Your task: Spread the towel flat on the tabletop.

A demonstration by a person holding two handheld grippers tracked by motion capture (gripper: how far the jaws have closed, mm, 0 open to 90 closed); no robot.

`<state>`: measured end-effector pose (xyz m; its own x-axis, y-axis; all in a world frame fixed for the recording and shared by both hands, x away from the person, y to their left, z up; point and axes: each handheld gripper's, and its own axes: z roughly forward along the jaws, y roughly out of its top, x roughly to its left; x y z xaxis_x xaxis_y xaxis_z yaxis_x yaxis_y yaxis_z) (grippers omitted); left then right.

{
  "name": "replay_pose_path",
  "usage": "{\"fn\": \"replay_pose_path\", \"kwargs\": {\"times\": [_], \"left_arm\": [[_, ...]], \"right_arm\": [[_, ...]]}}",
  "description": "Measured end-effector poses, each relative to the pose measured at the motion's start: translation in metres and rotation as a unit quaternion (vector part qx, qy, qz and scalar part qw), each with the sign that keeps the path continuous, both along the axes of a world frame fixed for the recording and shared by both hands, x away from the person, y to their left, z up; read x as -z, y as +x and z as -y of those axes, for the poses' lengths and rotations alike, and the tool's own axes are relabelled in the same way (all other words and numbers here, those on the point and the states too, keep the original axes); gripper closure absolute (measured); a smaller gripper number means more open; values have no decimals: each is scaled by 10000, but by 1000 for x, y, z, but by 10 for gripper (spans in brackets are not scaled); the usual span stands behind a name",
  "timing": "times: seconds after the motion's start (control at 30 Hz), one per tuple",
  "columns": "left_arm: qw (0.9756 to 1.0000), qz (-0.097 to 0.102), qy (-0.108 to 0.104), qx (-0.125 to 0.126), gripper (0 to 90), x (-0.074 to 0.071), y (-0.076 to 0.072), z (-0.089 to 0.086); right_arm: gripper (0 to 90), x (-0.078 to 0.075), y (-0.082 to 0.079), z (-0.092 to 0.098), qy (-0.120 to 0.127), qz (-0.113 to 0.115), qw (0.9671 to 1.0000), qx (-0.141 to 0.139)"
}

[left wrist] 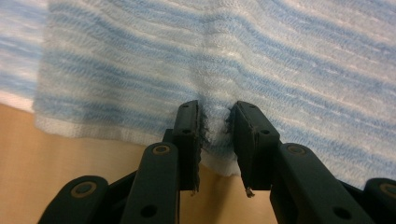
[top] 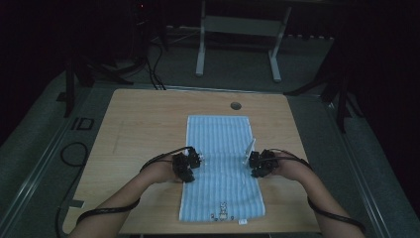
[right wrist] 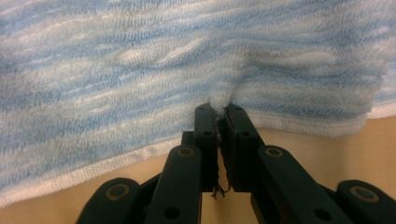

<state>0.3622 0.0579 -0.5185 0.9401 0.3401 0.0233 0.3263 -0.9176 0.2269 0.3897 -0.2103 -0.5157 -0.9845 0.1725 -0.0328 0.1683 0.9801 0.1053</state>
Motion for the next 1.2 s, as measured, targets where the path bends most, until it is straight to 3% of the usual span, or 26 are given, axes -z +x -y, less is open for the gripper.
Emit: {"fn": "replay_pose_path", "kwargs": {"times": [0.07, 0.17, 0.23, 0.37, 0.43, 0.47, 0.5, 0.57, 0.67, 0.73, 0.9, 0.93, 1.03, 1.07, 1.1, 1.17, 1.2], "left_arm": [[9998, 119, 18, -133, 762, -1, 6, 0], [9997, 67, -65, -230, 842, -4, 8, -1], [9996, 24, -174, -205, 863, -10, 8, -2], [9979, 130, -488, -413, 864, -25, 14, -7], [9979, 130, -488, -413, 864, -25, 14, -7], [9954, 226, -692, -622, 863, -35, 21, -13], [9940, 403, -658, -780, 863, -40, 25, -16], [9920, 365, -796, -910, 863, -42, 31, -20], [9917, 422, -651, -1030, 862, -37, 40, -21], [9916, 531, -427, -1099, 855, -28, 48, -19], [9922, 343, -138, -1187, 823, 1, 64, -14], [9913, 344, -256, -1241, 823, 2, 66, -14], [9903, 316, -284, -1320, 783, 2, 68, -15], [9912, 262, -123, -1289, 719, -1, 67, -17], [9914, 301, -103, -1266, 628, -5, 63, -19], [9916, 358, -191, -1232, 600, -10, 57, -21], [9927, 340, -276, -1123, 600, -21, 44, -24]], "right_arm": [[857, 0, 7, -2, -17, -37, 10000, -4], [865, -3, 11, -4, -68, -48, 9999, -79], [868, -13, 13, -3, 147, -72, 9999, -20], [868, -33, 19, 3, 343, 179, 9992, 140], [868, -38, 25, 5, 316, 271, 9988, 261], [868, -38, 25, 5, 316, 271, 9988, 261], [867, -45, 40, 12, 461, 262, 9970, 564], [867, -46, 48, 15, 436, 312, 9960, 714], [865, -48, 60, 17, 638, 355, 9930, 926], [860, -44, 66, 13, 621, 449, 9916, 1041], [850, -15, 77, -1, 181, 223, 9938, 1073], [851, -10, 78, -3, 99, 173, 9941, 1070], [850, -2, 78, -7, 26, 126, 9944, 1053], [775, -5, 79, -7, 7, 139, 9942, 1064], [725, -8, 77, -7, -33, 190, 9943, 1045], [724, -13, 73, -7, -55, 318, 9946, 985], [707, -19, 68, -6, -12, 408, 9950, 913]]}}
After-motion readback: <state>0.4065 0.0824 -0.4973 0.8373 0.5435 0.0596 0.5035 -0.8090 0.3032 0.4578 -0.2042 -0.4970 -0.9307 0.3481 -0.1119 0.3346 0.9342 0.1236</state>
